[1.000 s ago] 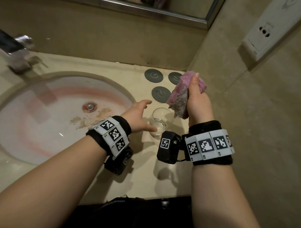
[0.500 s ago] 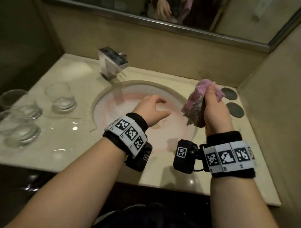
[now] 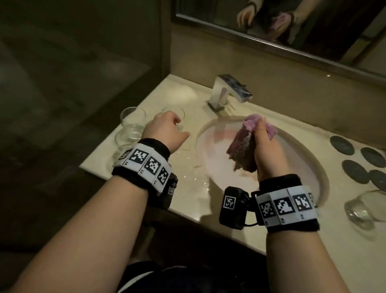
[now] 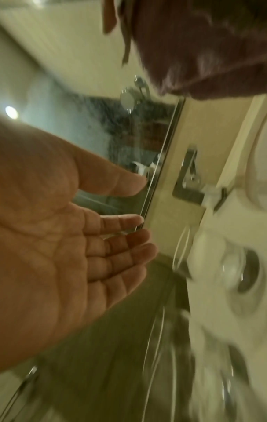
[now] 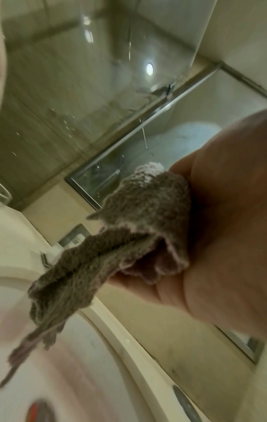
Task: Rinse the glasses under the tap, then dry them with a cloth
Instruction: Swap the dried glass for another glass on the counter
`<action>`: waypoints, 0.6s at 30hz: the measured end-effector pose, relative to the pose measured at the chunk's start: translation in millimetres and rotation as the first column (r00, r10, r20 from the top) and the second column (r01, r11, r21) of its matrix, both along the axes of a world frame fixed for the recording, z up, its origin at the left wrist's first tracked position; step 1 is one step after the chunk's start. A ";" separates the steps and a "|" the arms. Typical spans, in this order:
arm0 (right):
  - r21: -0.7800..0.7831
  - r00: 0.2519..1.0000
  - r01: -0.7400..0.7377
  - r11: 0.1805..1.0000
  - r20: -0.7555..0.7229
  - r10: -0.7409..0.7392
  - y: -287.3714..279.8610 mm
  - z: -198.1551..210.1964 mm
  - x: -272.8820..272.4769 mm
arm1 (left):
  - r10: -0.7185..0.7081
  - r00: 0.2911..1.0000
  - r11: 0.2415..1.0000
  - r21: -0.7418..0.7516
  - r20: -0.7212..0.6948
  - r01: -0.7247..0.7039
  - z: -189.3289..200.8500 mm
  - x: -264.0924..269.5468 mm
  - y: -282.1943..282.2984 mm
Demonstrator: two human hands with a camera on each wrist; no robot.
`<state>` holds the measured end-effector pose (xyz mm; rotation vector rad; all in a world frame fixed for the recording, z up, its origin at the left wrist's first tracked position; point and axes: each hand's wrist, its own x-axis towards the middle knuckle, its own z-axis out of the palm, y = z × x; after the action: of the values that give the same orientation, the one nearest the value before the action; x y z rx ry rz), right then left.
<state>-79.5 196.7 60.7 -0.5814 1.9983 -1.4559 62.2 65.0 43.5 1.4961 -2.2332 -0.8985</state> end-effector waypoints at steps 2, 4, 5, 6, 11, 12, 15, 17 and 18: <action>0.007 0.999 -0.033 0.999 -0.009 0.033 -10.0 0.3 11.8 | 0.061 0.995 0.998 0.018 0.080 -0.063 -2.6 20.7 -14.8; 0.038 0.998 -0.066 0.997 -0.012 0.067 -18.2 0.4 21.3 | 0.111 0.974 0.994 -0.014 0.195 -0.110 -4.4 37.2 -28.1; 0.046 0.997 -0.071 0.996 -0.009 0.072 -21.8 1.2 25.5 | 0.124 0.954 0.992 -0.035 0.272 -0.119 -5.2 43.6 -33.7; 0.057 0.997 -0.072 0.996 -0.004 0.072 -25.0 2.1 29.7 | 0.126 0.925 0.992 -0.037 0.359 -0.121 -6.7 48.8 -38.3; 0.056 0.994 -0.106 0.993 -0.008 0.106 -39.9 3.9 43.2 | 0.011 0.777 0.996 0.063 0.629 -0.065 -24.2 55.0 -48.4; 0.059 0.994 -0.113 0.992 -0.003 0.113 -42.7 2.6 45.2 | -0.019 0.764 0.996 0.081 0.645 -0.044 -29.3 54.2 -49.3; 0.068 0.992 -0.122 0.990 -0.003 0.123 -48.9 -0.4 48.7 | -0.107 0.730 0.980 0.197 0.675 -0.039 -49.3 49.5 -55.5; 0.059 0.993 -0.118 0.991 0.009 0.118 -50.4 -2.2 47.3 | -0.148 0.719 0.965 0.257 0.679 -0.045 -57.1 47.2 -56.6; 0.055 0.992 -0.122 0.991 0.018 0.121 -50.3 -2.0 46.2 | -0.143 0.732 0.970 0.242 0.666 -0.031 -59.3 46.3 -57.1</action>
<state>-33.3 146.4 58.7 -0.6546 1.9505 -1.3236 108.5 7.9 -15.8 2.1610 -2.7549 -0.7184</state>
